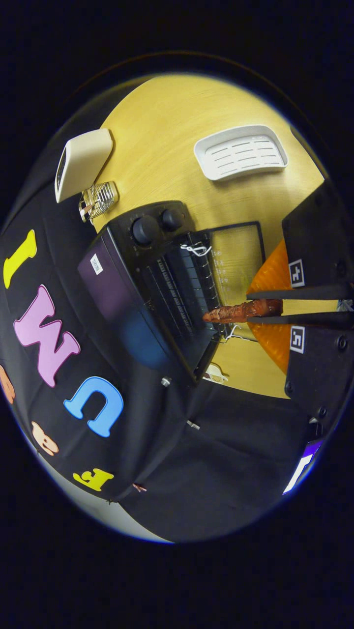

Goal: Open the toaster oven, put the food inside, and close the toaster oven door.

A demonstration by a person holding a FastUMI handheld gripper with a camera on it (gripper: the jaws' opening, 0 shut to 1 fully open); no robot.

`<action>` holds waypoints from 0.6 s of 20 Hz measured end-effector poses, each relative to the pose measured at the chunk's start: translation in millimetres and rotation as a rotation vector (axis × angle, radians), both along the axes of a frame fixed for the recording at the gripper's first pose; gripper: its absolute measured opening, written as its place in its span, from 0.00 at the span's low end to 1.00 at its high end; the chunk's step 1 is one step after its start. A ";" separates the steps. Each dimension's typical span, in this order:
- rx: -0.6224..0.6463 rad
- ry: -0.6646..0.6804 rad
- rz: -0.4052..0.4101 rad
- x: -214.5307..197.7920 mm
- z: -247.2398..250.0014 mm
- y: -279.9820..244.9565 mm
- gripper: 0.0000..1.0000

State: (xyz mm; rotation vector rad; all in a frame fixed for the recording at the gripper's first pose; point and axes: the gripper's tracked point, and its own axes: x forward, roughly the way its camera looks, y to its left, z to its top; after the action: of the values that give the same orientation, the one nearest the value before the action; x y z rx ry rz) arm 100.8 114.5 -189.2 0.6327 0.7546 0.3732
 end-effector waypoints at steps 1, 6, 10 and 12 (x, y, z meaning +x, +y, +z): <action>0.012 -0.012 -0.024 10.3 -1.8 6.3 0.14; 0.062 -0.076 -0.093 52.3 -15.8 31.5 0.14; 0.068 -0.155 -0.161 76.8 -22.3 39.1 0.14; 0.062 -0.194 -0.197 89.8 -26.5 43.7 0.14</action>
State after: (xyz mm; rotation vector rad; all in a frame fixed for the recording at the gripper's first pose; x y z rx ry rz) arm 190.6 158.2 -215.7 0.7114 0.4924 0.2729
